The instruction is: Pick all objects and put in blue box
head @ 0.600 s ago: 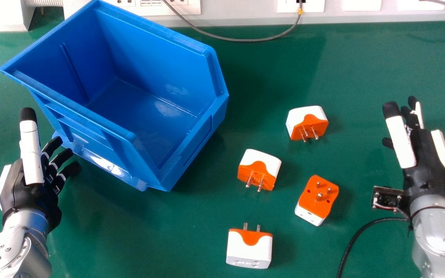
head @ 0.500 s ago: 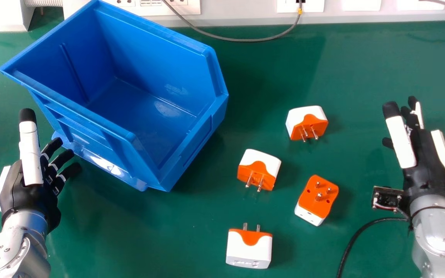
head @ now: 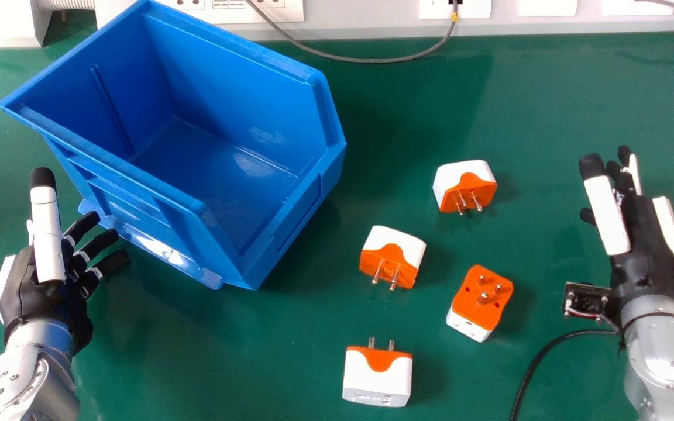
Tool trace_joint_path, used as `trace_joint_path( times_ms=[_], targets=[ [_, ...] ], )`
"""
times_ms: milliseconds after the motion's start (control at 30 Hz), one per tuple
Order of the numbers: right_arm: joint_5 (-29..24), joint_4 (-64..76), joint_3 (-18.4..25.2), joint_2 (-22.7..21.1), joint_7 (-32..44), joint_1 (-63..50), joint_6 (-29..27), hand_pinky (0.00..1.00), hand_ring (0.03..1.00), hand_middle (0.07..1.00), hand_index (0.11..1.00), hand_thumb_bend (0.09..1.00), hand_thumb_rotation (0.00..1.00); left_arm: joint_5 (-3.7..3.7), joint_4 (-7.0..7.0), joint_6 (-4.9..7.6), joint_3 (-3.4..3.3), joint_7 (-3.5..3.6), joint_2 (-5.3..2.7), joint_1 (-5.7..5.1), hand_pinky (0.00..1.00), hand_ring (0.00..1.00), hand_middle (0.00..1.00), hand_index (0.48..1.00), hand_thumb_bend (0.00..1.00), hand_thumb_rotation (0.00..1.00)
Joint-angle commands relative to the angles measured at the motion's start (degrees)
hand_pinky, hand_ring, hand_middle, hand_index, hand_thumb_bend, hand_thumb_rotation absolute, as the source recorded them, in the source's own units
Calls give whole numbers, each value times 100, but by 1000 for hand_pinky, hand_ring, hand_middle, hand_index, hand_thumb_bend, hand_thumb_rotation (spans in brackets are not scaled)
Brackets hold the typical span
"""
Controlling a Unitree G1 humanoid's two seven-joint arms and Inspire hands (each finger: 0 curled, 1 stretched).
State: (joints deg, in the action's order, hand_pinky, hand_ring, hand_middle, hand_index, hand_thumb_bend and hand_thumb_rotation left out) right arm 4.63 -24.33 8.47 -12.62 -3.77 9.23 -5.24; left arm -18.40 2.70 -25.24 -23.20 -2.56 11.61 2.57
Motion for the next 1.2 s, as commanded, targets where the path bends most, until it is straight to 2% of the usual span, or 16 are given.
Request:
trace_joint_path(
  times_ms=[0,67,133,267,300,333,533,600,700,767,867,1000,1067,1167],
  targets=[
    [330,-50,-217,-276,2,-35,-661,845,955,983,1000,1000,1000,17,63,-184,106,33,-93,-92,695,787,870,908,878,936],
    [758,-351,-566,-684,243,-25,-1358,854,958,984,1000,1000,995,9,54,-182,104,62,-79,-109,690,785,868,907,878,936],
    [980,-595,-849,-1031,650,28,-1752,865,960,984,1000,1000,978,2,15,-202,104,75,-72,-125,686,782,867,907,878,936],
    [1344,-739,-1311,-1555,1418,175,-1793,862,950,979,1000,1000,740,31,-59,-224,133,56,-78,-156,675,774,861,905,878,935],
    [1405,-731,-1377,-1625,1527,201,-1734,880,948,980,1000,1000,670,36,-72,-225,141,50,-82,-164,668,768,856,905,878,935],
    [1458,-690,-1448,-1679,1691,241,-1555,887,947,980,1000,1000,645,37,-70,-223,144,48,-84,-163,666,766,855,904,878,936],
    [1563,-233,-1693,-1827,2152,170,-1138,892,964,985,1000,1000,588,17,12,-223,101,77,-64,-107,657,757,849,904,877,936],
    [1725,17,-1790,-1876,2207,102,-936,895,967,987,1000,1000,581,10,11,-238,85,96,-46,-106,656,756,848,904,877,936],
    [1977,401,-1925,-1927,2297,22,-525,905,978,990,1000,1000,569,12,-63,-266,80,107,-44,-140,654,755,846,904,878,936],
    [2248,710,-2057,-1970,2362,-28,-166,915,982,990,1000,1000,558,23,-37,-242,73,134,-36,-145,654,755,844,903,878,936],
    [2676,1038,-2275,-2015,2471,-43,344,925,986,991,1000,1000,556,40,-50,-248,71,133,-32,-147,655,755,844,903,878,936],
    [2939,1310,-2421,-2012,2607,-41,823,945,993,996,1000,1000,556,60,-45,-245,82,134,-27,-142,651,753,841,902,877,936],
    [3207,1468,-2576,-1998,2665,-23,1108,950,995,997,1000,1000,555,65,-73,-259,86,133,-22,-148,649,752,841,902,877,937],
    [3559,1627,-2744,-1977,2483,-57,1234,945,994,998,1000,1000,545,59,-148,-305,89,119,-34,-166,645,749,839,901,877,937]
  ],
)
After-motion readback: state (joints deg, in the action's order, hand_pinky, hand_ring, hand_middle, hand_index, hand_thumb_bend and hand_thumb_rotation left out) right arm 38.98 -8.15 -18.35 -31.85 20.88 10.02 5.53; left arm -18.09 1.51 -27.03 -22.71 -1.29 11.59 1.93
